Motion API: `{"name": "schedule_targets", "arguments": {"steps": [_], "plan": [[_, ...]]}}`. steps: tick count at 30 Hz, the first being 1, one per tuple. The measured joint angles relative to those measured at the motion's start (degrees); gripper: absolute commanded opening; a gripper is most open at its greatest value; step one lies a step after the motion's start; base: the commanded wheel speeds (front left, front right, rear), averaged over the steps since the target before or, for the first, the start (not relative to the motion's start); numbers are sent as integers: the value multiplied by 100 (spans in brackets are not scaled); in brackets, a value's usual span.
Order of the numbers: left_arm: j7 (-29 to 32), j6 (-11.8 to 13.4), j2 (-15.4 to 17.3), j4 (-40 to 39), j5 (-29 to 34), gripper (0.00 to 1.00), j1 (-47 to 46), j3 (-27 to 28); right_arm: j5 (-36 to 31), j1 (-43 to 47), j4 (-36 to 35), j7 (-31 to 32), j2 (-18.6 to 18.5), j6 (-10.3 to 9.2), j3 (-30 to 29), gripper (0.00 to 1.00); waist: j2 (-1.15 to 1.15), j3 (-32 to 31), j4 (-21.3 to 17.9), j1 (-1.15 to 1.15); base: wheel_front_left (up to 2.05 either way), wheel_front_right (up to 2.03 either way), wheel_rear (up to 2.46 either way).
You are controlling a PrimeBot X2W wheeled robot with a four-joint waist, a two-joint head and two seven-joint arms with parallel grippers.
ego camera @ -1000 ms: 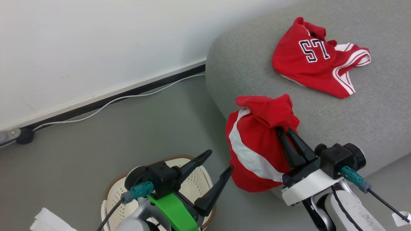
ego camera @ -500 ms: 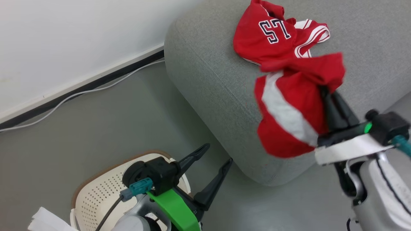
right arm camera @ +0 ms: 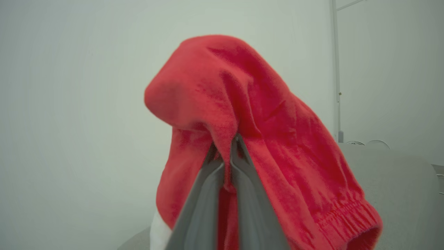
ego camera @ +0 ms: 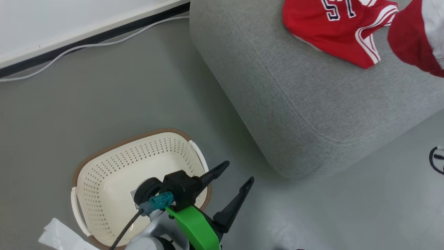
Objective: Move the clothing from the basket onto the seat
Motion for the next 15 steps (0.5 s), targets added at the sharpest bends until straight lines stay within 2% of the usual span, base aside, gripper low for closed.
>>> {"name": "schedule_targets", "arguments": {"steps": [4,8,15], "plan": [[52,88,-9,-79,148,100,-11,12,125,-630,285,0,-101,-1,-148,0,0,288,231,0,0,0,0],[169,152,-1,-210,233,100,-81,41,321,-1189,523,0,-374,-12,-524,0,0,590,462,0,0,0,0],[298,459,330,-472,356,100,-125,412,524,-1836,895,-1,-698,-66,-1031,0,0,1175,804,0,0,0,0]]}}
